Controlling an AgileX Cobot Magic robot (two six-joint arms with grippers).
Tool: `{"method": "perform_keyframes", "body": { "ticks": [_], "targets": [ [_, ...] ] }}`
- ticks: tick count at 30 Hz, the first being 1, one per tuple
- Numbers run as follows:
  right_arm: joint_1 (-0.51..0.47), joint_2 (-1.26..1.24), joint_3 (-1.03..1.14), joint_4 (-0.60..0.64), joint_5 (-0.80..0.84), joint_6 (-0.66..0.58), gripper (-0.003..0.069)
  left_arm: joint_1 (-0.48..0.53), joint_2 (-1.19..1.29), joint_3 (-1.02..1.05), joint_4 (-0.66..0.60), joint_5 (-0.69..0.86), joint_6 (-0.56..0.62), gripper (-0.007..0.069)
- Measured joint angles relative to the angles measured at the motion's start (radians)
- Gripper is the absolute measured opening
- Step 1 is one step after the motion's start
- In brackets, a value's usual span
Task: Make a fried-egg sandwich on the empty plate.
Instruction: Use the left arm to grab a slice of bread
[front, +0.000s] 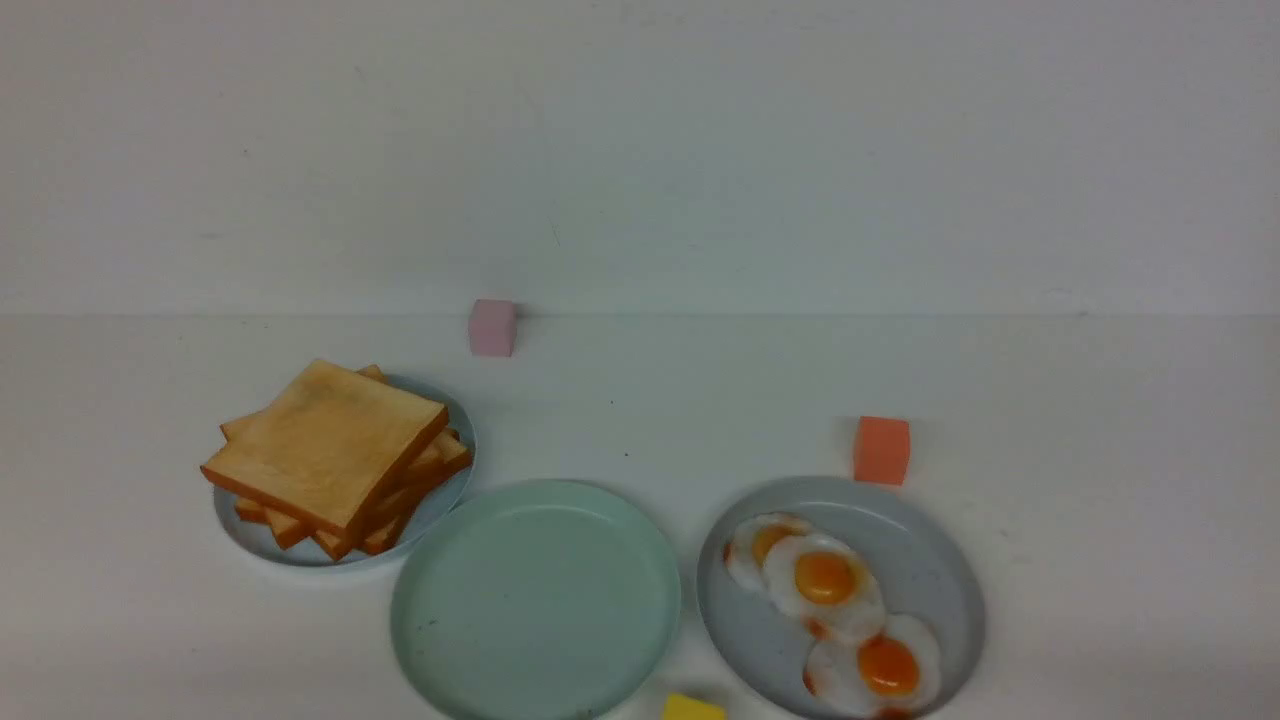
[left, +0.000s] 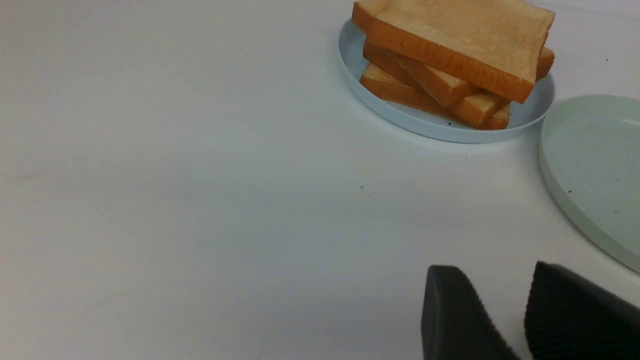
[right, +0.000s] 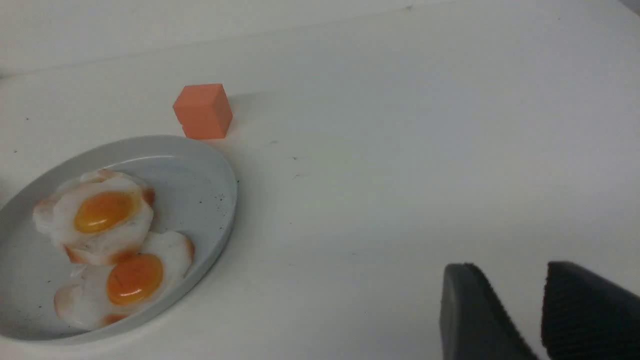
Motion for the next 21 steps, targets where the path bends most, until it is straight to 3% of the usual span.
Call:
{"method": "perform_keyframes", "body": {
  "ticks": [21],
  "targets": [
    [0.000,0.000,0.000,0.000,0.000,0.000,0.0241,0.000,0.000,0.000,0.000,0.000,0.000,0.0238]
  ]
}}
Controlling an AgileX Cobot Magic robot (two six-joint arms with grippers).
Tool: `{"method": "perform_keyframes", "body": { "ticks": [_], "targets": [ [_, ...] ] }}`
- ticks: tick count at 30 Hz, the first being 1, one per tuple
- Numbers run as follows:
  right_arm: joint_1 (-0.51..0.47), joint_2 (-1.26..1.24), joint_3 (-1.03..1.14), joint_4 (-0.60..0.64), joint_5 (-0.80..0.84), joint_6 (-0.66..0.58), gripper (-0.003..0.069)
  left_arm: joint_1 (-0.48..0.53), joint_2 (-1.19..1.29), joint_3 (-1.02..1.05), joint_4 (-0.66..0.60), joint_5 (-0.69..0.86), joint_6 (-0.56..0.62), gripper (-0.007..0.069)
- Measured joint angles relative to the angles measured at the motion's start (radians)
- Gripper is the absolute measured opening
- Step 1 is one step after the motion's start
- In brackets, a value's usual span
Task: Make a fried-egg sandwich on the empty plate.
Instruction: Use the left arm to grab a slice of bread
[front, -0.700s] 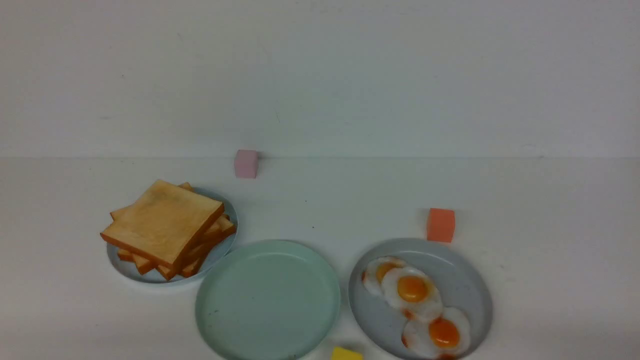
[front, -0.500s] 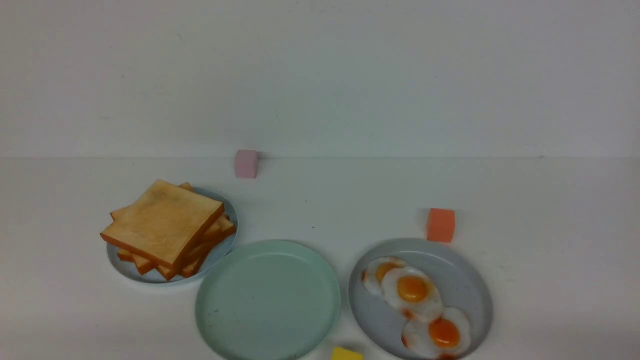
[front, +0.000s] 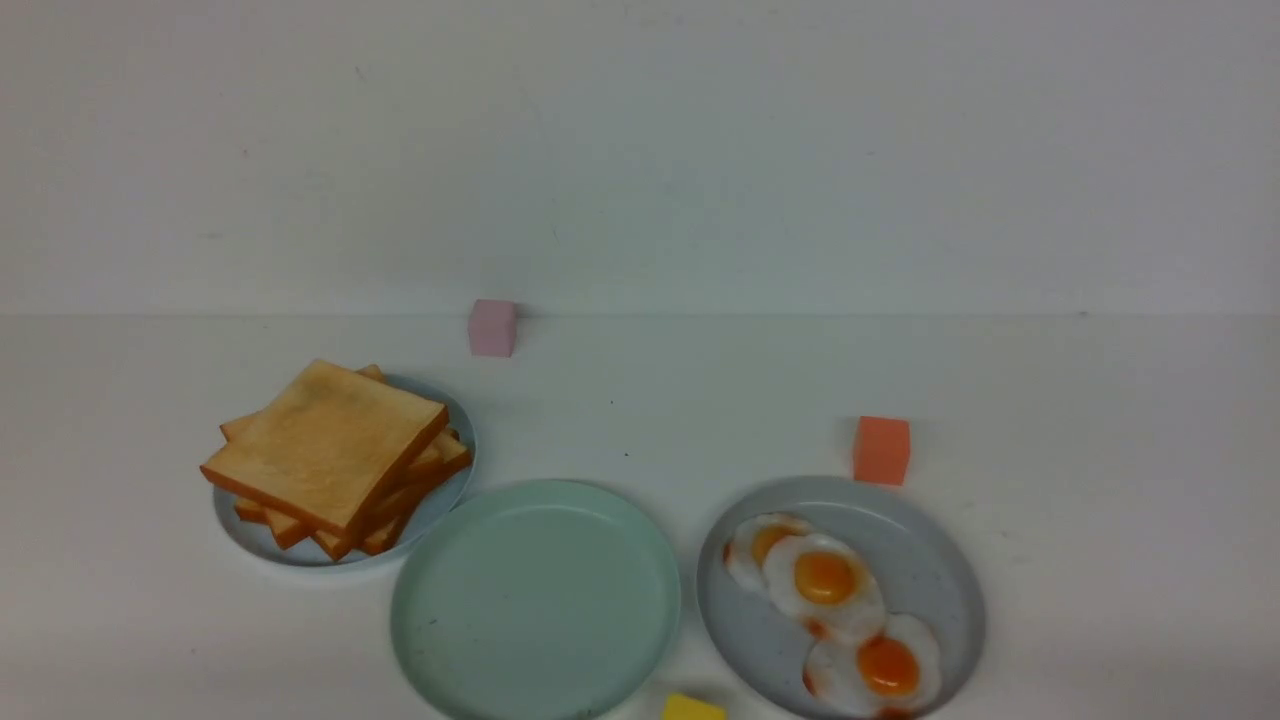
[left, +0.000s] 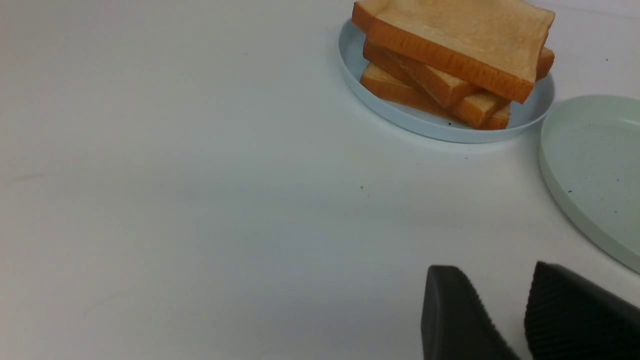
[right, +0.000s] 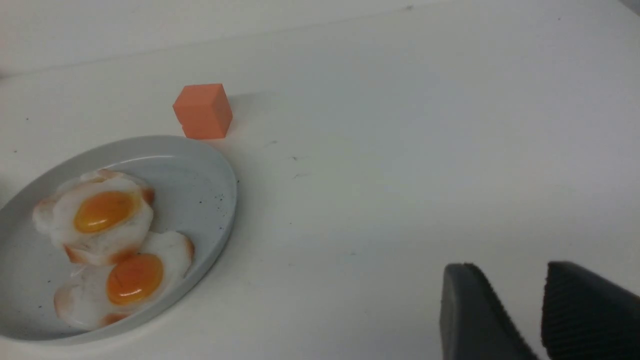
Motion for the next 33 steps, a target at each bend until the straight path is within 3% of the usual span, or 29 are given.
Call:
{"method": "perform_keyframes", "body": {
  "ticks": [17,28,33],
  "targets": [
    [0.000,0.000,0.002,0.000,-0.015,0.000,0.0241,0.000,0.000,0.000,-0.003,-0.005,0.000,0.0238],
    [0.000,0.000,0.011,-0.001,-0.396,0.000,0.0241,0.000,0.000,0.005,-0.019,-0.200,0.000,0.0238],
    [0.000,0.000,0.011,0.006,-0.466,0.031,0.0241,0.000,0.000,0.005,-0.019,-0.206,0.000,0.0238]
  ]
}}
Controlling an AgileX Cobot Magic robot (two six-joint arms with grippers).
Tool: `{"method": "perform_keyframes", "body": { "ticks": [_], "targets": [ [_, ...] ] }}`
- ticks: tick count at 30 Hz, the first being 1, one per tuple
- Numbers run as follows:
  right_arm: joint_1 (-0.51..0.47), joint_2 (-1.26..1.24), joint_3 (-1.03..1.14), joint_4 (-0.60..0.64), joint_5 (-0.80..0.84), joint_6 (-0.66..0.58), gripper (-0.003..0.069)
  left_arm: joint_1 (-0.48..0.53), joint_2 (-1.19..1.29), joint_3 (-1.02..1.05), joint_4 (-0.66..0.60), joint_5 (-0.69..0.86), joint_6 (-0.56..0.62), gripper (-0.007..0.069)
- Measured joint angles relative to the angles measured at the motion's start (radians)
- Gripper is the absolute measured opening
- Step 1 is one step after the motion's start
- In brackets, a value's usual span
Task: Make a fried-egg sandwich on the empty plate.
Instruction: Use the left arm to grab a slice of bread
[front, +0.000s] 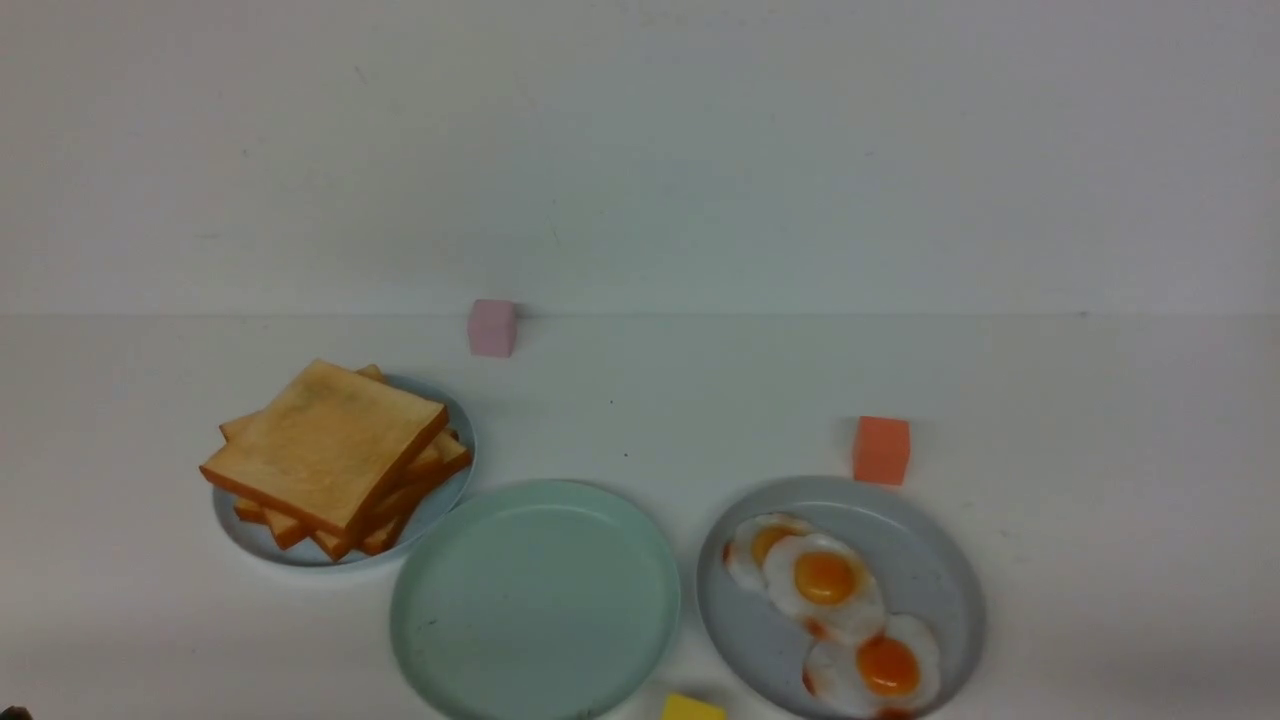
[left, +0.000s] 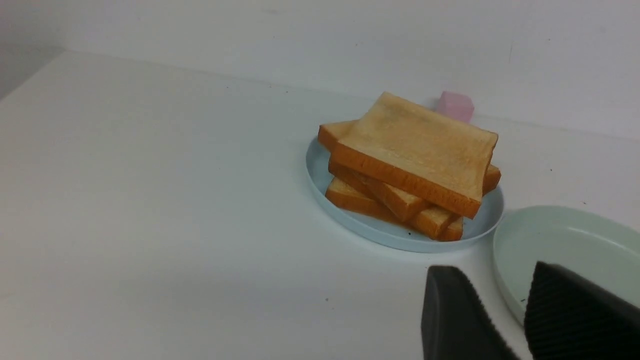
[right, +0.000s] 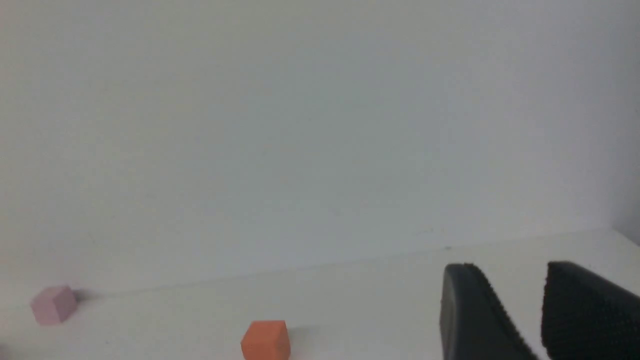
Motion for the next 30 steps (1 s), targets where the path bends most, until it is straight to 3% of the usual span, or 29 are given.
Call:
{"method": "perform_keyframes", "body": {
  "ticks": [12,17,19,24,27,30],
  "targets": [
    [0.000,0.000,0.000,0.023,-0.046,0.319,0.0241,0.000,0.000,0.001,-0.024,-0.033,0.000,0.0238],
    [0.000,0.000,-0.019,0.016,-0.061,0.359,0.0241,0.000,0.000,0.001,-0.164,-0.268,-0.094,0.0238],
    [0.000,0.011,-0.081,-0.004,-0.048,0.359,0.0241,0.000,0.001,-0.013,-0.230,-0.352,-0.120,0.0238],
    [0.000,0.108,-0.321,-0.022,0.039,0.362,0.0241,0.000,0.095,-0.182,-0.290,-0.357,-0.125,0.0238],
    [0.000,0.243,-0.545,-0.066,0.173,0.342,0.0241,0.000,0.245,-0.373,-0.299,-0.311,-0.109,0.0238],
    [0.000,0.404,-0.777,-0.088,0.358,0.334,0.0241,0.000,0.410,-0.587,-0.299,-0.167,-0.108,0.0238]
  ]
}}
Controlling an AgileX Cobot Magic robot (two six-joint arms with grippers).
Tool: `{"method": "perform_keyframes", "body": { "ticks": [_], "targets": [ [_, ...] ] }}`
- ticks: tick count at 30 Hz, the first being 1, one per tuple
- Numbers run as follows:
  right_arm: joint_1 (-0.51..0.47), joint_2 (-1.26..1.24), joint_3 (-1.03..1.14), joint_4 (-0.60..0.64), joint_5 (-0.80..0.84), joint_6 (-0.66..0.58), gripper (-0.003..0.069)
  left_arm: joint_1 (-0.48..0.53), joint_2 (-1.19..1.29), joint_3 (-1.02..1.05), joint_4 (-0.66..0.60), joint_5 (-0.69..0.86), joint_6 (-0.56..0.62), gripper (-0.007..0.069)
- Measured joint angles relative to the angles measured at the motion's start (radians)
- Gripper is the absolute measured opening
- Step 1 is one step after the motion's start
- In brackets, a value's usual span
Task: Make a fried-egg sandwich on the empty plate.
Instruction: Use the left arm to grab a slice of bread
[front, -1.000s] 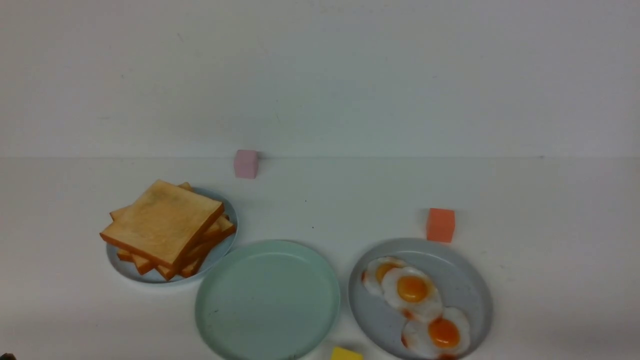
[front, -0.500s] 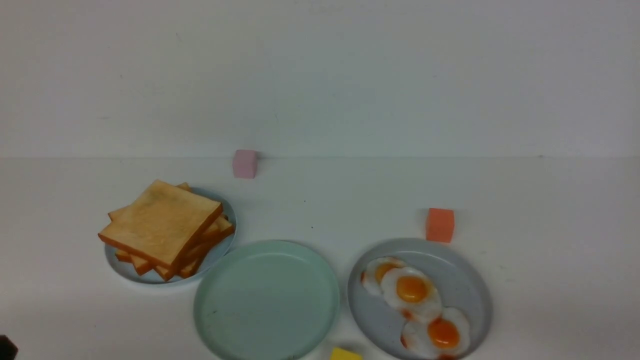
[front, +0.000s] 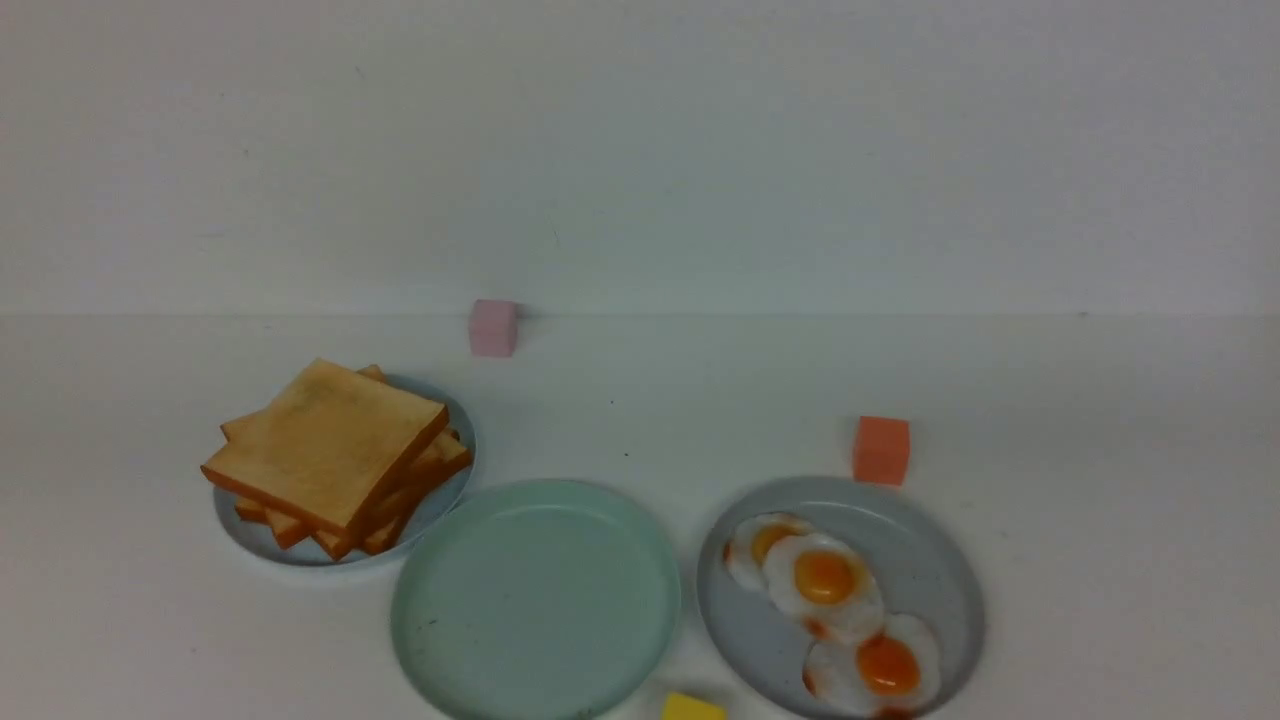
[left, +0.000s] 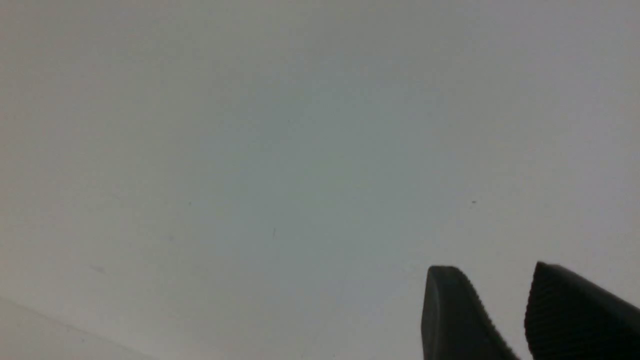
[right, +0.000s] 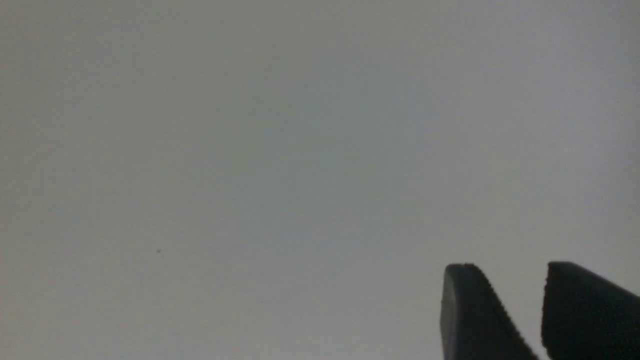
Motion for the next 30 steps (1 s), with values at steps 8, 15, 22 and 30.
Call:
{"method": "perform_keyframes", "body": {
  "ticks": [8,15,22,30],
  "targets": [
    [0.000,0.307,-0.169,-0.015,0.368,-0.105,0.0241,0.000,0.336,-0.189,0.041,0.268,0.008,0.0238],
    [0.080,0.432,-0.081,0.104,0.401,-0.187,0.0241,0.000,0.603,-0.193,0.043,0.321,-0.033,0.0238],
    [0.195,0.534,-0.064,0.303,0.533,-0.371,0.0241,0.016,0.840,-0.316,0.033,0.495,-0.055,0.0238],
    [0.237,0.595,-0.064,0.404,0.570,-0.445,0.0241,0.255,1.084,-0.516,-0.235,0.703,0.239,0.0245]
  ]
}}
